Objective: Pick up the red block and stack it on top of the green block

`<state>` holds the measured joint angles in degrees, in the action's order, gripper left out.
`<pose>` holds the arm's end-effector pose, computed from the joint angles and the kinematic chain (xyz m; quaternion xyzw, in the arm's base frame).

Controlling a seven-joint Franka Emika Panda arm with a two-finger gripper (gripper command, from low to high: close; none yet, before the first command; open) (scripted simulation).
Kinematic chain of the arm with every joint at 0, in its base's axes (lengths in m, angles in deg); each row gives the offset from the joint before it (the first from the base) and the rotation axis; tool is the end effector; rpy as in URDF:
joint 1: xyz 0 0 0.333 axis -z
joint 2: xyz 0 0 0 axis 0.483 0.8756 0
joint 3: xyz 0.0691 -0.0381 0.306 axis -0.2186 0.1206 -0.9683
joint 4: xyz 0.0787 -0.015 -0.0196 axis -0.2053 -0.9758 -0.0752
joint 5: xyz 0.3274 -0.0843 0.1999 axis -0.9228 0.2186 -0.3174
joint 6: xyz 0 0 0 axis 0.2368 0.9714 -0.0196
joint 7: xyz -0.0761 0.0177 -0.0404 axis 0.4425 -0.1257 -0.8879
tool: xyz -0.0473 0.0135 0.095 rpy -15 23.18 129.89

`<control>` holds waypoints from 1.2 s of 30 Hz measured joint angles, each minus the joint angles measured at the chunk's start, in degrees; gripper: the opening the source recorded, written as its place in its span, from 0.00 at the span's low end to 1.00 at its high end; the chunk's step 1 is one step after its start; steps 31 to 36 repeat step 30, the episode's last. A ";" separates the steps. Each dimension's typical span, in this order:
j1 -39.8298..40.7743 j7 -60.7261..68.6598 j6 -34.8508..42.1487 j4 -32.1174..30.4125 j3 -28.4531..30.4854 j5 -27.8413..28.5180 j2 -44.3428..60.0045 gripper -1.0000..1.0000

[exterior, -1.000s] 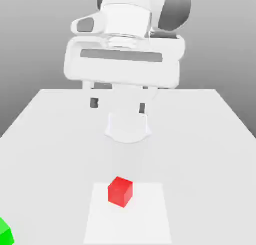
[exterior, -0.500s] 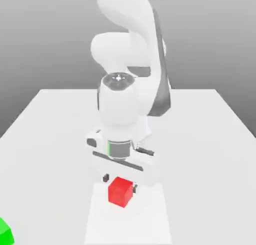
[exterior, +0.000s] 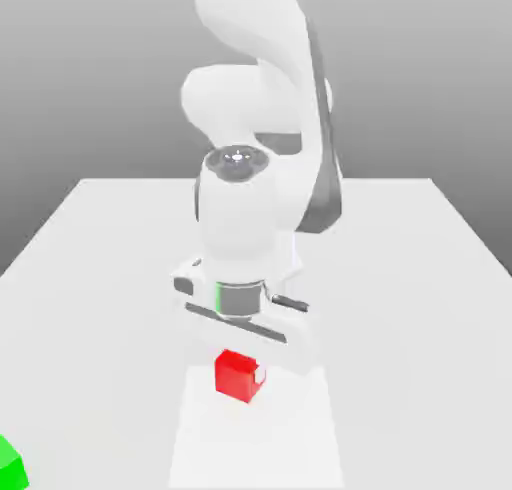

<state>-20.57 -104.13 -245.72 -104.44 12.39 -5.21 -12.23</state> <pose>0.3662 -0.0193 0.1918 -0.8027 0.5964 -0.0019 0.0019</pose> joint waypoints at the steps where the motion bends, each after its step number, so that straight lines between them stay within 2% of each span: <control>1: 0.03 0.31 1.30 -0.27 -0.15 -0.38 -1.52 0.00; 3: -0.40 0.29 3.72 0.40 0.39 -1.46 -3.19 0.00; 5: 0.11 -1.23 5.84 3.64 1.34 -2.98 -2.16 0.00; 11: 5.44 -8.82 11.85 15.84 5.33 -5.68 3.84 0.00; 21: 11.10 -24.61 21.54 36.57 14.80 -6.68 15.53 0.00; 25: 12.68 -25.78 17.93 39.83 15.30 -8.49 22.68 0.00; 26: 12.98 -25.53 16.50 40.03 14.97 -8.96 24.32 1.00; 36: 12.98 -25.53 16.50 40.03 14.97 -8.96 24.32 1.00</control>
